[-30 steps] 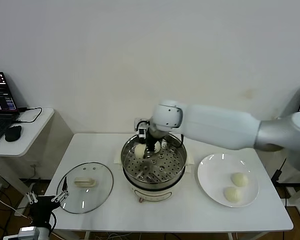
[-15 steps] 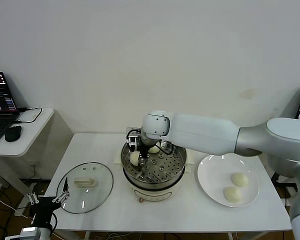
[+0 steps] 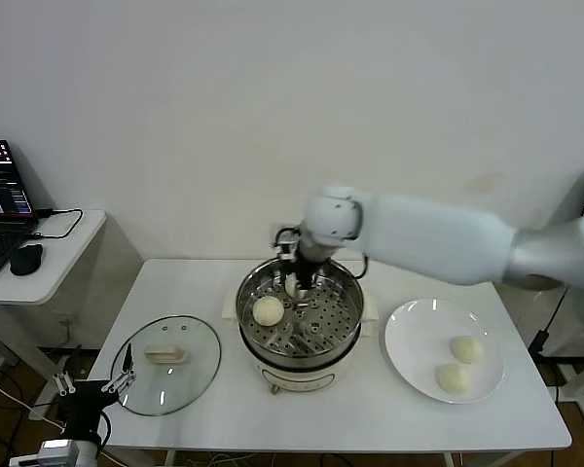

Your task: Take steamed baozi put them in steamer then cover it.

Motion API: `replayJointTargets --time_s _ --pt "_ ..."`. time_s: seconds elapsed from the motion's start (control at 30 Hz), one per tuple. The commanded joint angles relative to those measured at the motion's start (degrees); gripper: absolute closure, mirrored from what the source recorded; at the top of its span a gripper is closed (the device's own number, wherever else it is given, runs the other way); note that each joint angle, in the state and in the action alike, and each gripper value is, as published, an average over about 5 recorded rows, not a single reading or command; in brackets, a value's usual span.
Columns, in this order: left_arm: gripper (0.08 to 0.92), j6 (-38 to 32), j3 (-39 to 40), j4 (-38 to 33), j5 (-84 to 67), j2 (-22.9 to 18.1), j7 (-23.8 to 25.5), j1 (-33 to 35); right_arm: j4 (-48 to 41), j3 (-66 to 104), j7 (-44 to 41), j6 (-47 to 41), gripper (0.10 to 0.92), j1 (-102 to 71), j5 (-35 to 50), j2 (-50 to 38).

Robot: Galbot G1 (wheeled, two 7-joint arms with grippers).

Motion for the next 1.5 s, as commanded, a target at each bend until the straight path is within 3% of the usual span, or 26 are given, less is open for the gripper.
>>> replayJointTargets --time_s 0.03,0.3,0.7,1.1,1.5 --pt "0.177 0.1 0.6 0.0 0.1 0.1 0.0 -0.1 10.1 -0.9 -11.0 12.1 0.203 4.8 -7.4 -23.7" --pt "0.177 0.1 1.3 0.2 0.5 0.0 0.1 -0.1 12.2 0.1 -12.5 18.0 0.203 -1.6 -17.2 -34.2" --pt "0.177 -0.1 1.5 0.4 0.9 -0.7 0.2 0.3 12.2 5.2 -8.1 18.9 0.203 -17.8 -27.0 -39.7" --pt "0.177 -0.2 1.5 0.7 1.4 -0.7 0.3 0.6 8.7 20.5 -4.6 18.9 0.203 -38.7 -31.0 -37.8" --pt "0.177 -0.3 1.6 1.3 1.6 -0.6 0.5 0.5 2.5 25.5 -2.5 18.9 0.203 -43.7 -31.6 -32.9"
